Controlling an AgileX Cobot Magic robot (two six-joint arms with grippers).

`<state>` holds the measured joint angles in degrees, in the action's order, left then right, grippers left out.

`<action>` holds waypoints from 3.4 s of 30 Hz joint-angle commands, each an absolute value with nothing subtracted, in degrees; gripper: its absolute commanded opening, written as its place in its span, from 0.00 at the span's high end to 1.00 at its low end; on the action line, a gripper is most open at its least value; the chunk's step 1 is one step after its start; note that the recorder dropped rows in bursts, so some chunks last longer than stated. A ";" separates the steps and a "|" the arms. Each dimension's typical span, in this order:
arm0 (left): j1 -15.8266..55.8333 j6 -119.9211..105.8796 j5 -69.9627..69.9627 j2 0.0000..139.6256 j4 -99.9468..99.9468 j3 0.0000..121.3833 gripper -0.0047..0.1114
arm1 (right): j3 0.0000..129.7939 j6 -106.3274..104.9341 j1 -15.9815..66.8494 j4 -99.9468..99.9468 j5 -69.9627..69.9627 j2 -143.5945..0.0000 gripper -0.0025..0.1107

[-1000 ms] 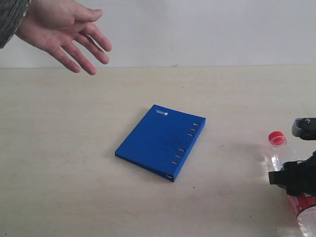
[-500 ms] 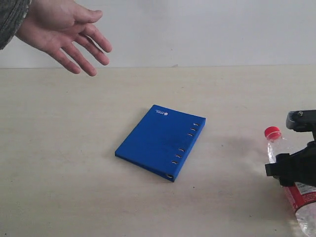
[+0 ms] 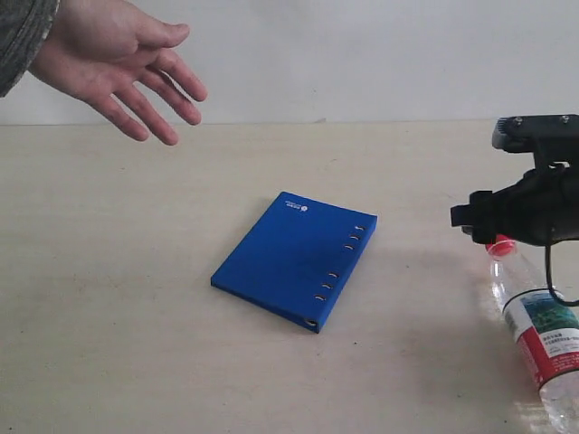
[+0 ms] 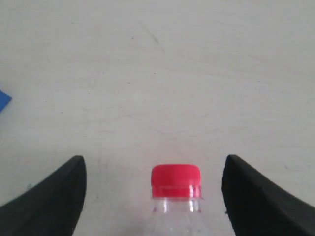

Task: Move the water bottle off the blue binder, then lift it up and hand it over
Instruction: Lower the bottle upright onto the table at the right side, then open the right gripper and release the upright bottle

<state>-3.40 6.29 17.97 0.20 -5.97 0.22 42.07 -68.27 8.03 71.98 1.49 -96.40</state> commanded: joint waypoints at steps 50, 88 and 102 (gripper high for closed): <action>-3.10 6.00 18.00 0.00 -5.59 0.00 0.92 | 44.61 -76.87 7.87 71.21 9.64 -77.60 0.98; -3.10 6.00 18.00 0.00 -5.59 0.00 0.92 | 44.61 -79.53 7.87 71.35 15.25 -77.60 0.66; -3.10 6.00 18.00 0.00 -5.59 0.00 0.92 | 47.75 -80.05 7.87 68.39 17.53 -69.36 0.66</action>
